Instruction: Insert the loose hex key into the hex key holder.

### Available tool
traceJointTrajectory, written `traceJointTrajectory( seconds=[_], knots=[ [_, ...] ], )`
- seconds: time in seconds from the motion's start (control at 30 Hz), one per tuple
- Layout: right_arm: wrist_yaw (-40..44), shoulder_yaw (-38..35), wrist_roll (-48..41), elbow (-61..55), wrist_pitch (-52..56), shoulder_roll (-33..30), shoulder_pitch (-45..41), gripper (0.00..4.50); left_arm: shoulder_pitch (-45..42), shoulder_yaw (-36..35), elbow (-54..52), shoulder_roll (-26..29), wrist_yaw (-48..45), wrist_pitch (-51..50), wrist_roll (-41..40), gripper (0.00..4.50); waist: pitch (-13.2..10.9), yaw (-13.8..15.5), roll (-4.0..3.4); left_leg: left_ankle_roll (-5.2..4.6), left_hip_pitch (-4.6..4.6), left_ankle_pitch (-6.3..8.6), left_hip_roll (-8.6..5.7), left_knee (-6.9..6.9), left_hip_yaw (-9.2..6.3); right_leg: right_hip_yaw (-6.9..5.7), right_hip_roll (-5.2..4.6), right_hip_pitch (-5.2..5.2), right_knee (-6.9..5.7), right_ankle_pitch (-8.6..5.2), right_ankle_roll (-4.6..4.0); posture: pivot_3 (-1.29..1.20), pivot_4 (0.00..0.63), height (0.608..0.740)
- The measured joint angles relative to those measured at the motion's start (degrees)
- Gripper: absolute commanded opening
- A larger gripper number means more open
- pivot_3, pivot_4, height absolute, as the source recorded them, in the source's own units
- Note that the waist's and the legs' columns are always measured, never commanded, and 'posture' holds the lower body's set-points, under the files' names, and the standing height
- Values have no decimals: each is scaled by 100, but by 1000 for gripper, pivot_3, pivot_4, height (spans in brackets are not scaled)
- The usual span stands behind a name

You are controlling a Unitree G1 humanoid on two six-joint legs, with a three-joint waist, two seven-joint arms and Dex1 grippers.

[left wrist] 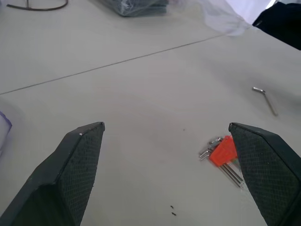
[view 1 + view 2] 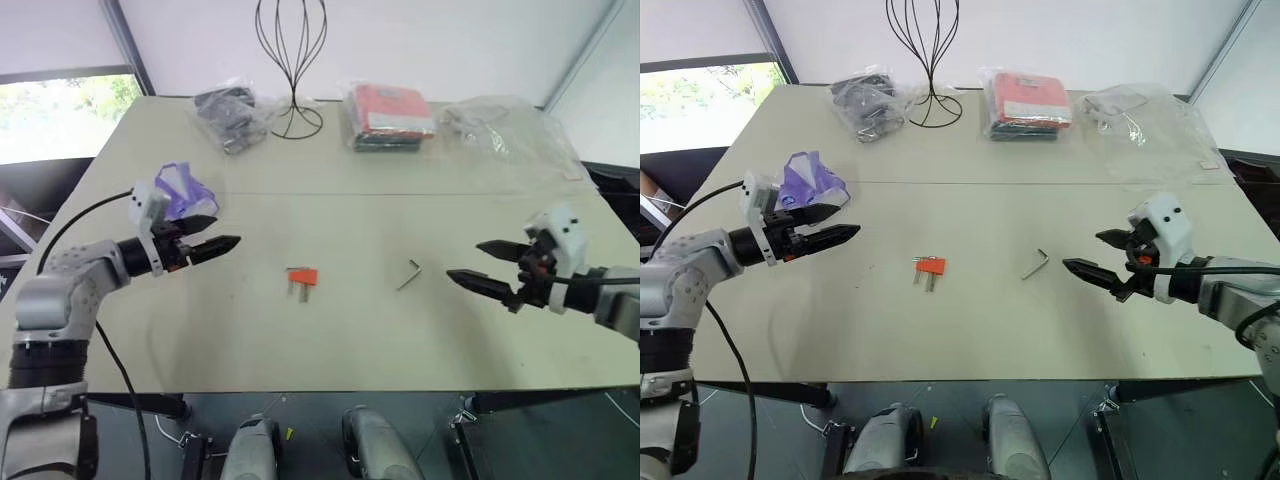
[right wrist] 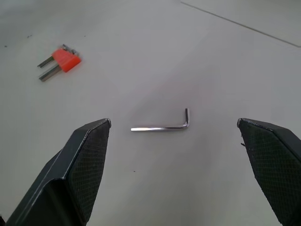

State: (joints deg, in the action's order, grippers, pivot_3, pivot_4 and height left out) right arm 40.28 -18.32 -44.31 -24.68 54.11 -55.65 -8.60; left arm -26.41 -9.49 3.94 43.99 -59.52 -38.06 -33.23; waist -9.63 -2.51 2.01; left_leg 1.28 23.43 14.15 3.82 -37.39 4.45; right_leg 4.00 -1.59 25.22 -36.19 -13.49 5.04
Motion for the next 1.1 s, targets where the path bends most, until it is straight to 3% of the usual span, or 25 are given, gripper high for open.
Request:
traceJointTrajectory(
  seconds=[0.13, 0.27, 0.43, 0.63, 0.83, 1.07, 1.1],
  knots=[
    [80, 1244, 167, -219, -79, 547, -909, 4500, -382, 591, -186, 354, -989, 65, 35, 4427, -1, -19, -3, 0, -2, 0, 1, 2, 1, 1, 3, 4, -2, 2, -4, 0, 150, 739],
    [-105, 2980, 1435, 219, -708, 1359, -1871, 4500, -469, 1175, -14, 610, -1610, 567, 544, 4427, -1, -8, -4, 0, 7, 0, 2, 6, 4, 2, 6, 21, -4, 0, -7, 0, 150, 739],
    [218, 4440, 2819, 1458, -1930, 2012, -2465, 4500, -441, 1265, 34, 612, -1716, 811, 767, 4427, -1, 40, -4, -1, 42, 0, 1, -8, 7, 0, 1, 32, 0, 0, -3, 0, 150, 739],
    [749, 4753, 3536, 3224, -3075, 2825, -3035, 4500, -179, 1210, -328, 589, -1571, 823, 759, 4427, -2, 24, -5, -6, 60, 3, 3, -53, 5, -3, 1, 34, -13, 1, 0, 0, 150, 739],
    [1281, 4711, 3874, 4377, -3963, 3126, -3484, 4500, 143, 1040, -727, 589, -1367, 686, 647, 4427, -2, 2, -5, -6, 38, 3, 3, -60, 3, -2, 2, 21, -33, 2, -1, 0, 150, 739],
    [1989, 4508, 3953, 5159, -4169, 3352, -3641, 4500, 386, 954, -1054, 468, -1020, 573, 532, 4427, -2, 0, -6, -6, 8, 3, 3, -60, 4, 3, 3, 16, -81, -1, 0, 0, 150, 739],
    [2089, 4470, 3953, 5235, -4153, 3396, -3647, 3952, 390, 941, -1073, 439, -978, 571, 516, 4500, -2, 1, -4, -6, 5, 3, 4, -60, 2, 2, 6, 16, -85, -2, 0, 0, 150, 739]
  ],
)
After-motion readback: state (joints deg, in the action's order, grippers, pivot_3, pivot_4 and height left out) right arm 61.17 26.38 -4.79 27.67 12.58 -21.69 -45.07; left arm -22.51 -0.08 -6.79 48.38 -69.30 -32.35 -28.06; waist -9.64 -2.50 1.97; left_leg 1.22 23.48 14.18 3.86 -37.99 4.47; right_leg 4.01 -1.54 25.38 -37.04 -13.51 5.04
